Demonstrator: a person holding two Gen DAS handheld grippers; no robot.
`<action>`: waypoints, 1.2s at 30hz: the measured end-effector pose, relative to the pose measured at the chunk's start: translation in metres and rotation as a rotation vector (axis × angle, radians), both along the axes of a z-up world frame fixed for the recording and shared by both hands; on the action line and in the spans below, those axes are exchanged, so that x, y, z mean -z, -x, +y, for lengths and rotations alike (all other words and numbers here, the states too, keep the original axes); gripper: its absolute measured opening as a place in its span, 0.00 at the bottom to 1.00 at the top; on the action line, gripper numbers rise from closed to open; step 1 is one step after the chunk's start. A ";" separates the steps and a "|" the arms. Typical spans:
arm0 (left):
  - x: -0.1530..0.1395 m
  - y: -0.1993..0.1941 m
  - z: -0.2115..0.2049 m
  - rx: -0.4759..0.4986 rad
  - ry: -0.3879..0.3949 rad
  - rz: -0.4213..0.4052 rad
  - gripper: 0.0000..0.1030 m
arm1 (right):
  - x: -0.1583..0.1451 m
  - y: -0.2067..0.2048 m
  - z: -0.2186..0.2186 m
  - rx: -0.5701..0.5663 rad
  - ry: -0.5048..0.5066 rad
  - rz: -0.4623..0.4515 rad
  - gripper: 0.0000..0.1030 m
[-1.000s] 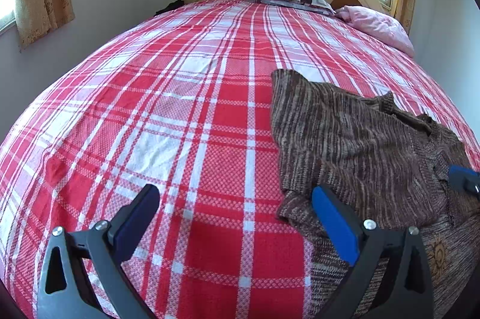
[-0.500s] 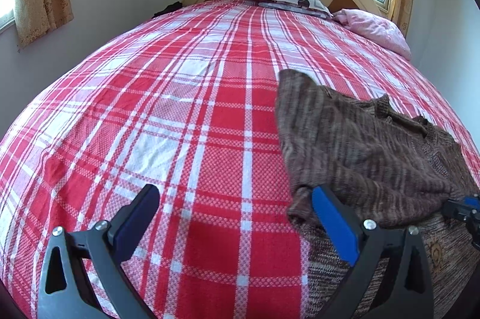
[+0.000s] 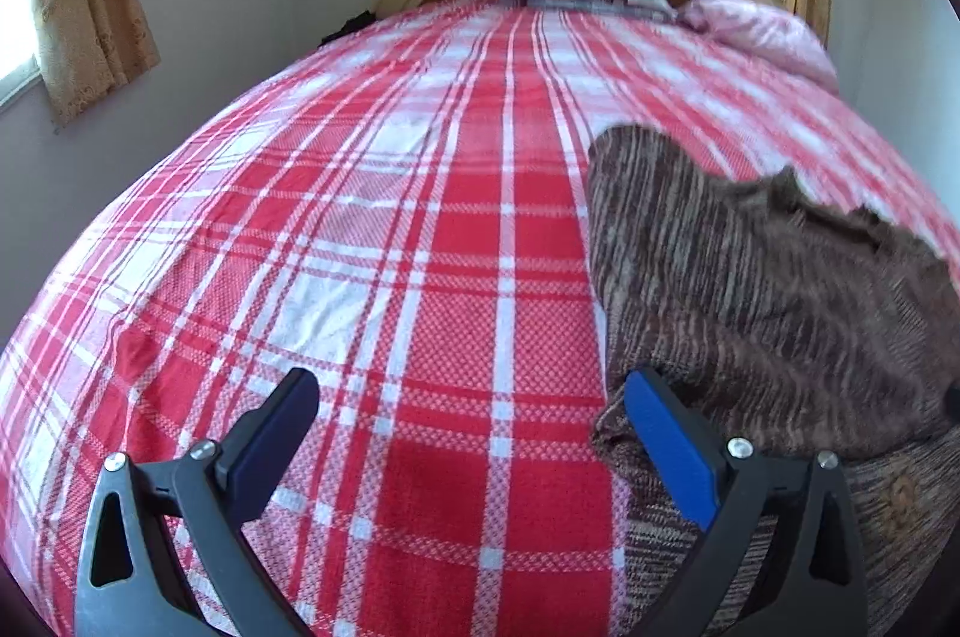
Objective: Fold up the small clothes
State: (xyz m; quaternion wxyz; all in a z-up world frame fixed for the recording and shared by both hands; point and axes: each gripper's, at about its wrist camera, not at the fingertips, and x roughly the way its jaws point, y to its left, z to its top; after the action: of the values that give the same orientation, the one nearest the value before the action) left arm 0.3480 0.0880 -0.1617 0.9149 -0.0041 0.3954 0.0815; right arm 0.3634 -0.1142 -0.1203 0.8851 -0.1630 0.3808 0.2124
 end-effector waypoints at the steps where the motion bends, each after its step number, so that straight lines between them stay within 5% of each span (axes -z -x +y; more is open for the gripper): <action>1: 0.000 -0.001 -0.002 0.005 -0.013 0.003 1.00 | -0.004 -0.005 0.005 -0.035 -0.045 0.020 0.70; 5: -0.001 0.003 0.001 -0.003 -0.006 -0.013 1.00 | -0.003 -0.044 0.019 -0.034 -0.173 0.117 0.70; 8: -0.001 0.003 0.004 -0.008 0.010 -0.014 1.00 | 0.010 -0.077 0.030 0.093 -0.008 0.034 0.70; 11: 0.001 0.001 0.002 -0.009 0.003 -0.006 1.00 | 0.041 -0.105 0.026 0.139 0.089 0.134 0.66; 12: 0.001 0.000 0.002 -0.008 -0.002 -0.003 1.00 | 0.041 -0.107 0.022 0.133 0.060 0.133 0.55; 13: 0.001 0.000 0.001 -0.007 -0.005 -0.001 1.00 | 0.039 -0.105 0.021 0.111 0.046 0.131 0.27; 15: 0.002 -0.001 0.001 -0.007 -0.004 0.002 1.00 | 0.035 -0.101 0.025 0.100 0.093 0.082 0.16; 20: 0.003 -0.003 0.001 -0.007 -0.001 0.008 1.00 | 0.039 -0.106 0.022 0.121 0.133 0.074 0.16; 24: 0.004 -0.002 0.002 -0.012 -0.011 0.005 1.00 | 0.032 -0.098 0.020 0.164 0.184 0.019 0.56; 28: 0.003 0.000 -0.002 -0.024 -0.044 0.007 1.00 | 0.019 -0.074 0.032 0.013 0.042 0.023 0.56; 36: 0.007 0.007 0.012 -0.034 0.069 0.043 1.00 | 0.046 -0.034 0.011 -0.031 0.050 0.166 0.56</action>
State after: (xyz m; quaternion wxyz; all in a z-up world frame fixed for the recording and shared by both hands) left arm 0.3407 0.0998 -0.1689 0.9040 -0.0408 0.4174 0.0835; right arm 0.3975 -0.1037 -0.1662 0.8427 -0.1729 0.4555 0.2291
